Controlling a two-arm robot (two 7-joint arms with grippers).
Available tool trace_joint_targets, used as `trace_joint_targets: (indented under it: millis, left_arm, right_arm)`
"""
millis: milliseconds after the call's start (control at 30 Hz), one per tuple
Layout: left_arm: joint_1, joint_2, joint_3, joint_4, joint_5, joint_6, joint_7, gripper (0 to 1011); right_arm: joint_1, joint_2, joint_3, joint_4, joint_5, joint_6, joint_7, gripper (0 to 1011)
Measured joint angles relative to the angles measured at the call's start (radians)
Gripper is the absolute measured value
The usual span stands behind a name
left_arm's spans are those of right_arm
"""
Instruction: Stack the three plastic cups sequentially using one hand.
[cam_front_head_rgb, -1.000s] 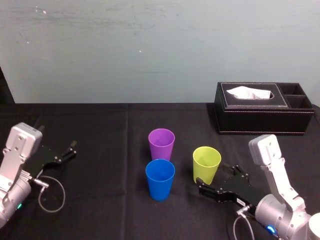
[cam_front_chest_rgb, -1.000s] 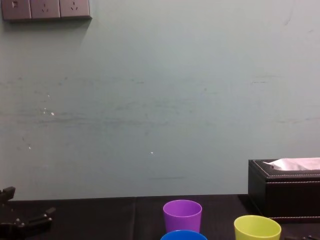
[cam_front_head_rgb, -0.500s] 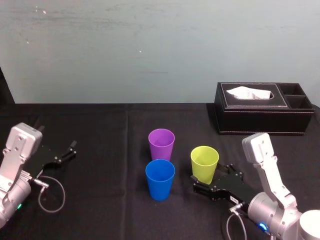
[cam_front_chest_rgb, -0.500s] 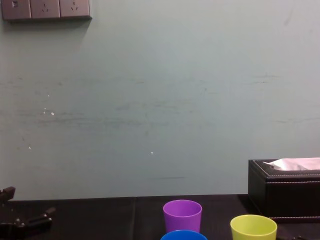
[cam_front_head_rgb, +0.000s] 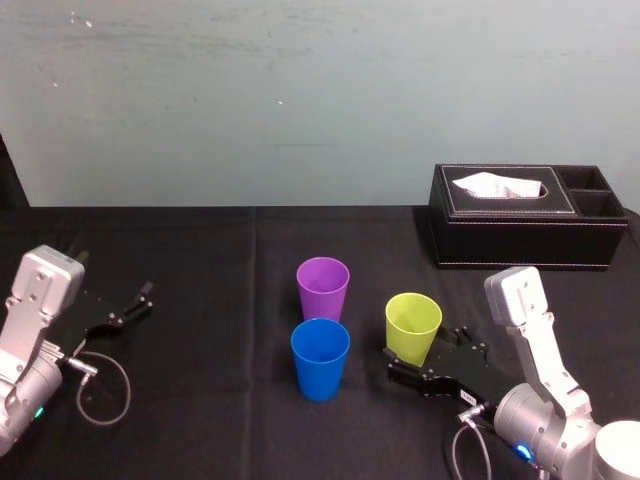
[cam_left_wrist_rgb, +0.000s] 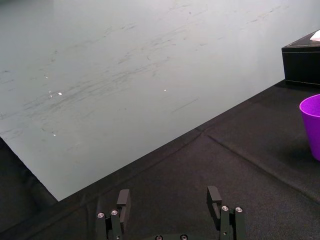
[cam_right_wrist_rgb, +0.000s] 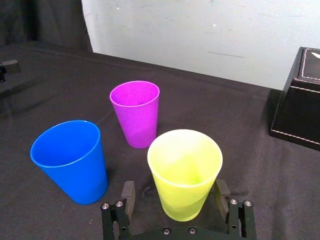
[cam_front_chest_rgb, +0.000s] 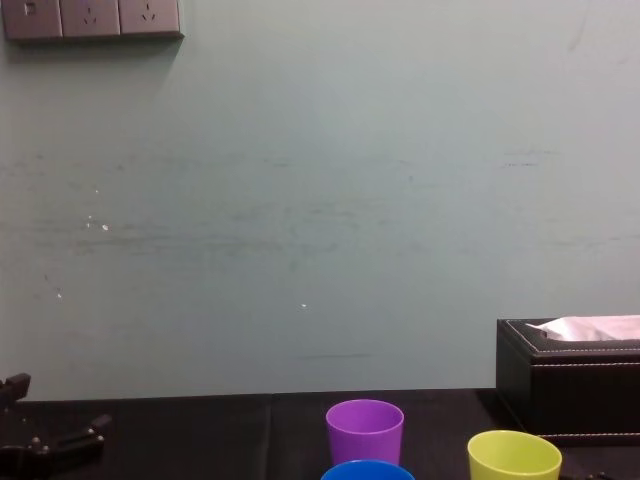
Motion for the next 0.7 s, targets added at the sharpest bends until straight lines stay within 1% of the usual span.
trace_joint_targets:
  millis: [167, 700]
  left_arm:
    - [0.000, 0.000, 0.000, 0.000, 0.000, 0.000, 0.000, 1000]
    - [0.000, 0.000, 0.000, 0.000, 0.000, 0.000, 0.000, 1000]
  right_arm:
    - [0.001, -0.012, 0.009, 0.009, -0.012, -0.007, 0.000, 1004]
    - [0.016, -0.071, 0.036, 0.061, -0.053, -0.030, -0.002, 1004]
